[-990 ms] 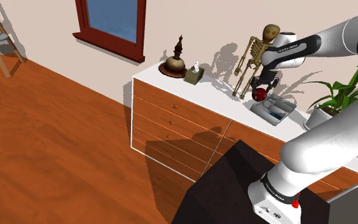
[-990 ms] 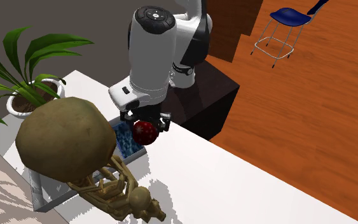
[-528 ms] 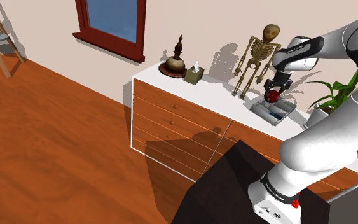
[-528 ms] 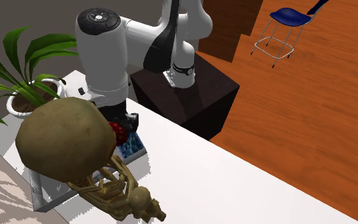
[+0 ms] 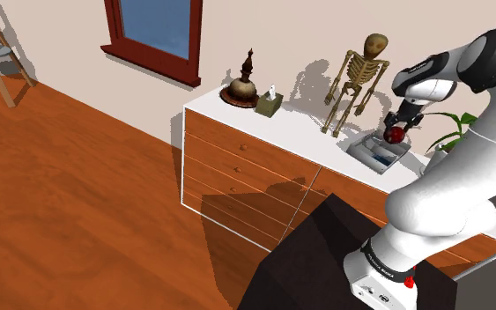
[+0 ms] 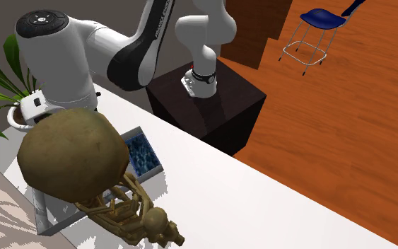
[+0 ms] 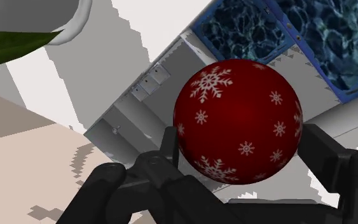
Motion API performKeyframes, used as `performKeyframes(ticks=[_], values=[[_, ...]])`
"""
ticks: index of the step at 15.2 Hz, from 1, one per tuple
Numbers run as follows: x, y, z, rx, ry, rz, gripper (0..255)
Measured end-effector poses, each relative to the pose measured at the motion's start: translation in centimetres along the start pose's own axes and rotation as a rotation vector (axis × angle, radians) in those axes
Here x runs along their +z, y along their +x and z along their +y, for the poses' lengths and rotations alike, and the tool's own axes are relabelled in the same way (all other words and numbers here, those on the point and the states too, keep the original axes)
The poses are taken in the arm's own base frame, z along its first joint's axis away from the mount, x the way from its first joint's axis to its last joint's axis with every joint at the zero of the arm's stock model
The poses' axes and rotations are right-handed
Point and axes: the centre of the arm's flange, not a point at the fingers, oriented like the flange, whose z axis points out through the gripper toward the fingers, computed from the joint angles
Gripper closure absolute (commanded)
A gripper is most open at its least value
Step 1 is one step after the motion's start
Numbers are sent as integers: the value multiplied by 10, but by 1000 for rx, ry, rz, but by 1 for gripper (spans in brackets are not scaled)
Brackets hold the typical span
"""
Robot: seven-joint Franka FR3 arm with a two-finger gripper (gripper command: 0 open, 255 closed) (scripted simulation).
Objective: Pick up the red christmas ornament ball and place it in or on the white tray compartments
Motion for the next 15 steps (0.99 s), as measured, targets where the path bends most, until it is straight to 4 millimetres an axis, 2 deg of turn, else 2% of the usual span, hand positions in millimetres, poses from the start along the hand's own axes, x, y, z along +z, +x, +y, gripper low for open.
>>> performKeyframes(ticks=[1, 3, 8, 14, 15], values=[[2, 1, 11, -1, 0, 0, 255], [13, 1, 19, -1, 0, 0, 255], [39, -1, 17, -2, 0, 0, 255], [54, 3, 17, 3, -37, 85, 255], [59, 0, 10, 0, -24, 55, 255]])
